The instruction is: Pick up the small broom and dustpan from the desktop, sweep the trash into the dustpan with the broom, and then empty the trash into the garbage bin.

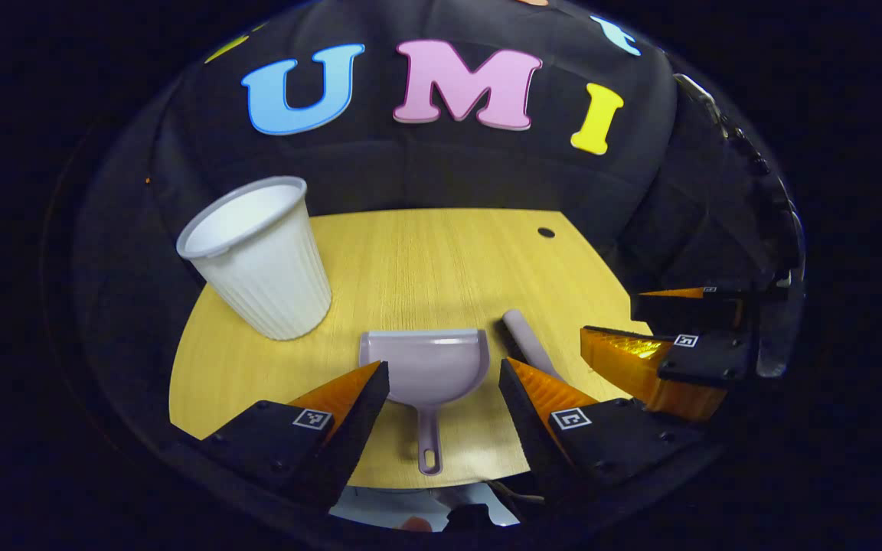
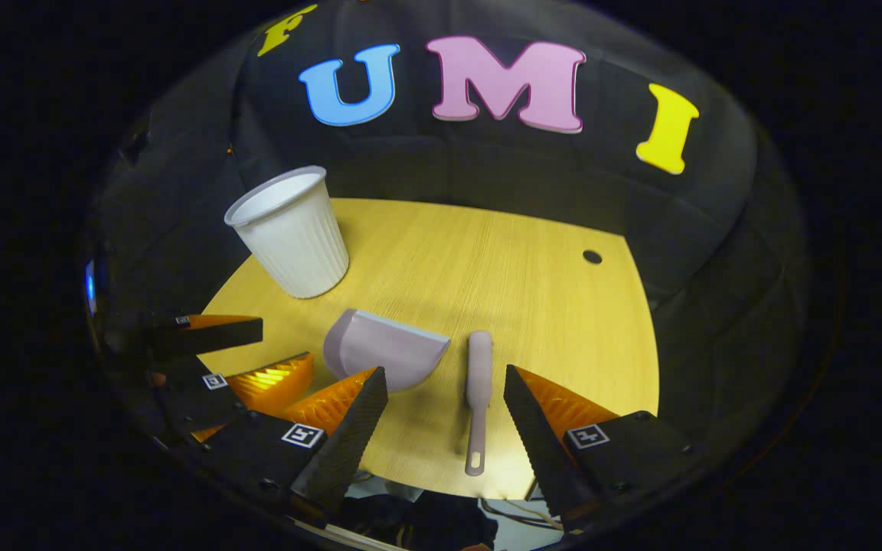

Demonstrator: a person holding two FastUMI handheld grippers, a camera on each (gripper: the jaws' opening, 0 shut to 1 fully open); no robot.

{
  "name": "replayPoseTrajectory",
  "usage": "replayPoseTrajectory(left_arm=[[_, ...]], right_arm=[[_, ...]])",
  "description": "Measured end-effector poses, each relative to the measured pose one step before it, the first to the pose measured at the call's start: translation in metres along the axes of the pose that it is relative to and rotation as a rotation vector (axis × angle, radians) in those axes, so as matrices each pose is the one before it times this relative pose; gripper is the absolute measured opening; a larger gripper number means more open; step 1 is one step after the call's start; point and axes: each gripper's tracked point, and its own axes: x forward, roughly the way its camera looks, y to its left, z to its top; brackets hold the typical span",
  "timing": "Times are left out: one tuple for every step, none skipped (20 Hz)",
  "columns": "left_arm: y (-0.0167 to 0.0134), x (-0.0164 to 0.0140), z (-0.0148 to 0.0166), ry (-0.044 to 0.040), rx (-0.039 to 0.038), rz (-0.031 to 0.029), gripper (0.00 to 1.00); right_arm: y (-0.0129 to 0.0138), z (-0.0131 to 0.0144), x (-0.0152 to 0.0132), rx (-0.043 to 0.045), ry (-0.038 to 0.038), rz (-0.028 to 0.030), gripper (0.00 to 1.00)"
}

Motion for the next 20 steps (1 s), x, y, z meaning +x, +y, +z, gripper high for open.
replayPoseTrajectory(left_arm=[[0.00203,-0.01436,0.00738,-0.07453,0.02111,0.00432,0.86],[0.00366,-0.01320,0.00675,-0.06670,0.02652,0.01825,0.86],[0.00417,-0.01077,0.00184,-0.05070,0.01607,0.03340,0.86],[0.00544,-0.01072,0.00123,-0.04776,0.00155,0.02089,0.86],[0.00209,-0.00972,-0.00047,-0.04278,-0.02171,0.00846,0.86],[0.00426,-0.00821,0.00157,-0.04912,-0.03414,0.00057,0.86],[0.00376,-0.00909,-0.00090,-0.03470,-0.03255,0.00619,0.86],[0.00753,-0.00197,-0.00232,-0.05113,-0.02323,0.00836,0.86],[0.00260,-0.00006,0.00192,-0.05330,-0.00210,0.00845,0.86],[0.00437,-0.00349,0.00274,-0.05761,0.01113,0.02523,0.85],[-0.00343,-0.00478,-0.00145,-0.03440,0.02278,0.02453,0.84],[-0.00288,0.00322,0.00180,-0.02525,0.02289,0.02310,0.83],[-0.00101,0.00378,0.00156,-0.02837,0.01959,0.01224,0.84],[-0.00101,0.00038,-0.00100,-0.01917,0.01256,0.00798,0.83],[0.00093,0.00069,0.00000,-0.01841,0.00658,0.00120,0.83],[-0.00022,-0.00045,0.00199,-0.01791,0.00529,-0.00204,0.83],[0.00151,-0.00276,0.00222,-0.01555,0.00284,-0.00122,0.83],[-0.00032,-0.00249,0.00161,-0.00888,-0.00307,-0.00126,0.84],[-0.00098,-0.00013,0.00209,-0.00724,-0.01091,-0.00525,0.84],[-0.00037,-0.00103,0.00143,-0.00568,-0.01878,-0.00816,0.84]], right_arm=[[0.00442,0.01056,-0.01056,0.00280,-0.06132,-0.00796,0.99],[0.00222,0.01118,-0.01142,0.00197,-0.05689,-0.01593,0.96],[-0.00184,0.01014,-0.00901,0.00152,-0.06044,-0.01530,0.95],[-0.00144,0.01473,-0.01127,-0.00150,-0.05618,-0.01770,0.94],[-0.00029,0.01393,-0.00902,-0.00027,-0.06062,-0.01232,0.99],[0.00080,0.01567,-0.01091,-0.00688,-0.05100,-0.00916,0.98],[-0.00100,0.01536,-0.01213,-0.00622,-0.06179,-0.00916,0.94],[-0.00159,0.01411,-0.00842,-0.00549,-0.05908,-0.01251,0.98],[0.00012,0.01135,-0.00866,-0.00299,-0.04713,-0.01063,0.98],[-0.00146,0.00505,-0.00479,-0.00467,-0.03908,-0.00756,0.98],[0.00168,0.00429,-0.00860,0.00128,-0.03118,-0.00723,0.97],[0.00022,0.00192,-0.00318,-0.00417,-0.02443,-0.00521,0.98],[0.00018,0.00099,-0.00349,0.00428,-0.03519,-0.00044,0.97],[0.00026,-0.00028,-0.00038,-0.00732,-0.02299,0.00609,0.97],[-0.00001,-0.00347,-0.00306,-0.00584,-0.02329,0.00534,0.93],[0.00073,-0.00248,-0.00221,-0.00509,-0.01284,0.00915,0.97],[0.00021,0.00284,-0.00144,-0.00005,-0.01631,0.00334,0.98],[-0.00143,0.00411,-0.00268,-0.00087,-0.01264,-0.00277,0.94],[0.00007,0.00126,-0.00123,0.00281,-0.01746,-0.00627,0.97],[-0.00068,0.00158,-0.00170,0.00201,-0.01176,-0.00584,0.94]])
